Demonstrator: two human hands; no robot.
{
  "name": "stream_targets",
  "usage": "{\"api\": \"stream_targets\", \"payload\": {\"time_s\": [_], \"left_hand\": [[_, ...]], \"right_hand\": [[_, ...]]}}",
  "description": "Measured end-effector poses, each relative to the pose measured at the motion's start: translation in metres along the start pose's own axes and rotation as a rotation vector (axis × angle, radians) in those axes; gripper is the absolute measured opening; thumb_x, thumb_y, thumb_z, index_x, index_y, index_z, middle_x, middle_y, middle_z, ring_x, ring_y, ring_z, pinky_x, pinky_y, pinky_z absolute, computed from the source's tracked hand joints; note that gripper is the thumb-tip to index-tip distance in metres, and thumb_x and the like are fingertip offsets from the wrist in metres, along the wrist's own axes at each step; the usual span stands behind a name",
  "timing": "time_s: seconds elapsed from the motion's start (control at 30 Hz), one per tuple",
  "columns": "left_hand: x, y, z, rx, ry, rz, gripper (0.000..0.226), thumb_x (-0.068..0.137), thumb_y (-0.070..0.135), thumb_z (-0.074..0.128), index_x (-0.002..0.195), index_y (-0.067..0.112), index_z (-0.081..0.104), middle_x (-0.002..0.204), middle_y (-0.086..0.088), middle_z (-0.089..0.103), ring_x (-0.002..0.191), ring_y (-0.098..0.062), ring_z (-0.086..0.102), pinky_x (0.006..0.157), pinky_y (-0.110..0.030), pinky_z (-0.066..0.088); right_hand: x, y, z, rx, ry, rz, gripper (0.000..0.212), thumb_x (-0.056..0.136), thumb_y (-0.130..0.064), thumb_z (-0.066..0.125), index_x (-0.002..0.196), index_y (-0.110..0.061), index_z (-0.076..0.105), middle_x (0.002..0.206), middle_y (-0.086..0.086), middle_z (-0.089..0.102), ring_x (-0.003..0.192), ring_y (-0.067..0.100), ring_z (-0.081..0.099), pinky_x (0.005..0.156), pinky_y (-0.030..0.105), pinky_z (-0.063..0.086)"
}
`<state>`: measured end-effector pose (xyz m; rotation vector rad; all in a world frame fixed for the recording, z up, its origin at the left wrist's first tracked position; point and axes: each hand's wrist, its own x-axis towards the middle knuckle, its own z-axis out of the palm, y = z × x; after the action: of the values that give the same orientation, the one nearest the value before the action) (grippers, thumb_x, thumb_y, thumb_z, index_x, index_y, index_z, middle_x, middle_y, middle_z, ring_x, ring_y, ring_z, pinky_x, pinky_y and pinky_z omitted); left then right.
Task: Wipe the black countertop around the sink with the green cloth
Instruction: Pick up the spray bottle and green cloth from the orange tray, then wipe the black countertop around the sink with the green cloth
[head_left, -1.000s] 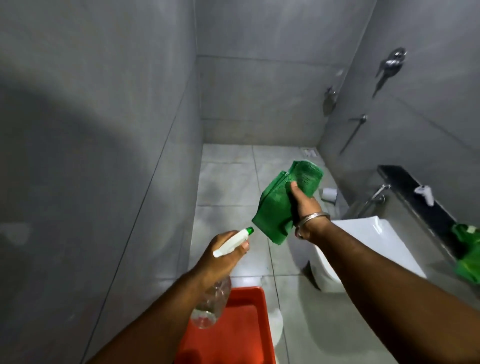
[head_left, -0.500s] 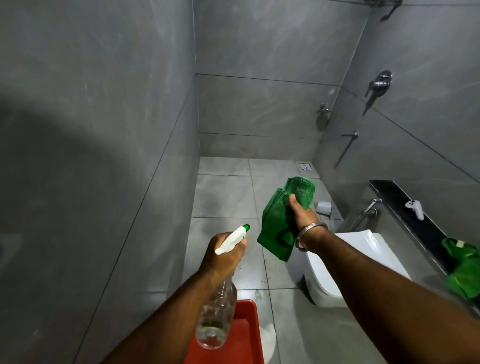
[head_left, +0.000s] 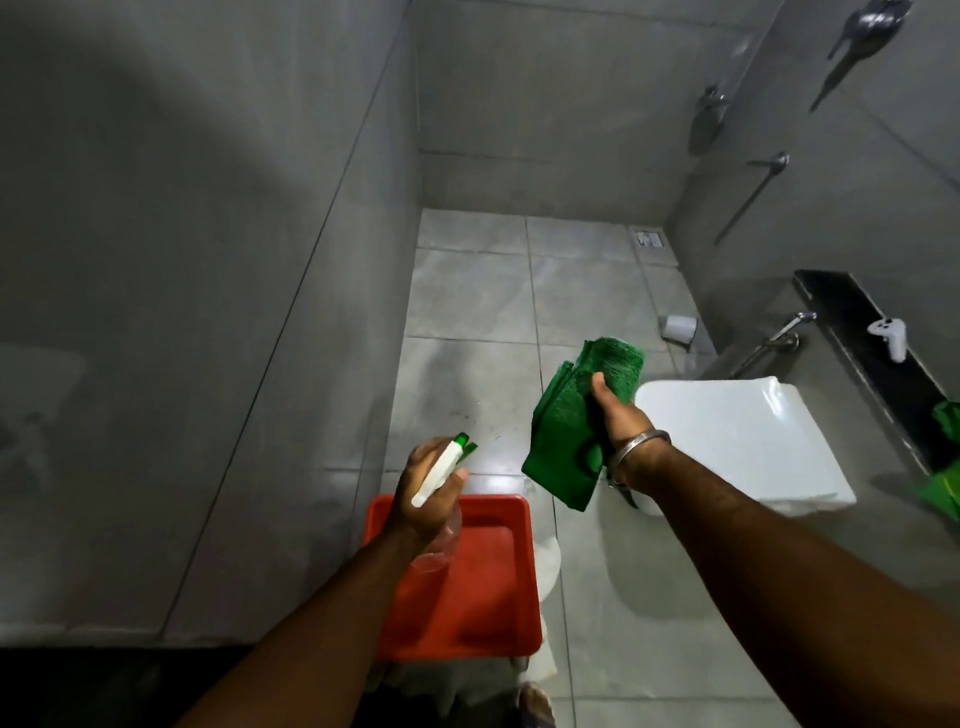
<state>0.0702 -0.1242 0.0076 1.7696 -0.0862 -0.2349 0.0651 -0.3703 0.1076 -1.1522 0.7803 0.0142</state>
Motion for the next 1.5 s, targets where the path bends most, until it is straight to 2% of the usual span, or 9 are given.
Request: {"api": "stream_targets", "payload": {"time_s": [0.27,0.43,0.57,0.7,0.83,0.93,1.03,1.2,1.5], "left_hand": [[-0.020,-0.043,-0.004,0.066,0.024,0.067,0.061,0.081,0.044,0.061,0.136,0.023,0.046,0.143,-0.005,0.047,0.129,-0.018,0.050,0.106,-0.023,0.043],[-0.039,-0.042,-0.033,0.164,-0.022,-0.212,0.091,0.068,0.051,0.074,0.146,0.027,0.034,0.146,0.001,0.039,0.128,-0.017,0.046,0.103,-0.038,0.045],[-0.068,-0.052,-0.071,0.241,-0.088,-0.450,0.105,0.056,0.052,0.089,0.140,0.017,0.037,0.138,0.004,0.047,0.127,-0.018,0.049,0.098,-0.036,0.047],[-0.115,-0.031,-0.099,0.548,-0.229,-0.382,0.048,0.070,0.028,0.086,0.111,0.014,0.066,0.115,-0.006,0.071,0.105,-0.017,0.066,0.086,-0.027,0.051],[-0.157,0.015,-0.122,0.670,-0.379,-0.006,0.088,0.065,0.042,0.082,0.141,0.037,0.038,0.141,0.002,0.055,0.124,-0.009,0.052,0.108,-0.026,0.040],[-0.189,0.047,-0.153,0.871,-0.531,-0.093,0.111,0.061,0.038,0.084,0.150,0.040,0.017,0.151,0.000,0.043,0.133,-0.016,0.044,0.111,-0.030,0.037],[-0.236,0.062,-0.209,1.013,-0.520,-0.220,0.069,0.071,0.037,0.080,0.134,0.029,0.052,0.130,0.001,0.061,0.119,-0.020,0.057,0.098,-0.032,0.045],[-0.319,0.059,-0.336,1.262,-0.279,-0.331,0.042,0.082,0.050,0.068,0.120,0.032,0.063,0.119,0.004,0.067,0.113,-0.020,0.060,0.092,-0.031,0.043],[-0.332,-0.050,-0.502,1.261,0.515,-0.378,0.040,0.084,0.023,0.055,0.123,0.025,0.059,0.120,-0.010,0.061,0.110,-0.037,0.058,0.089,-0.048,0.049]], "right_hand": [[0.006,0.041,-0.004,-0.059,-0.033,0.117,0.045,0.086,-0.048,0.061,0.106,-0.008,0.067,0.104,0.014,0.072,0.092,0.027,0.070,0.073,0.037,0.055],[-0.005,0.052,-0.004,-0.202,-0.191,0.235,0.029,0.087,-0.033,0.065,0.099,-0.007,0.068,0.092,0.012,0.076,0.081,0.025,0.073,0.071,0.034,0.058],[-0.024,0.075,-0.016,-0.470,-0.413,0.321,0.042,0.079,-0.017,0.072,0.116,-0.002,0.062,0.105,0.020,0.072,0.097,0.035,0.069,0.088,0.044,0.056],[-0.053,0.106,-0.005,-0.935,-0.733,0.383,0.041,0.072,-0.010,0.071,0.111,-0.006,0.059,0.110,0.021,0.066,0.102,0.037,0.064,0.093,0.050,0.053],[-0.103,0.158,0.046,-1.263,-1.250,0.345,0.039,0.075,-0.007,0.067,0.113,-0.006,0.061,0.115,0.022,0.065,0.097,0.030,0.065,0.094,0.047,0.052],[-0.151,0.196,0.106,-1.317,-1.461,0.192,0.044,0.069,-0.013,0.071,0.112,-0.012,0.062,0.115,0.017,0.066,0.100,0.030,0.064,0.094,0.046,0.051],[-0.189,0.219,0.163,-1.434,-1.522,0.053,0.049,0.072,-0.014,0.076,0.118,-0.004,0.061,0.116,0.020,0.066,0.105,0.034,0.064,0.092,0.046,0.053],[-0.239,0.245,0.236,-1.605,-1.501,-0.412,0.037,0.076,-0.026,0.079,0.104,-0.004,0.067,0.092,0.009,0.066,0.085,0.019,0.061,0.064,0.019,0.043],[-0.292,0.308,0.400,-1.442,-1.150,-1.038,0.054,0.080,-0.003,0.057,0.132,-0.018,0.056,0.125,0.012,0.065,0.114,0.029,0.060,0.099,0.026,0.040]]}}
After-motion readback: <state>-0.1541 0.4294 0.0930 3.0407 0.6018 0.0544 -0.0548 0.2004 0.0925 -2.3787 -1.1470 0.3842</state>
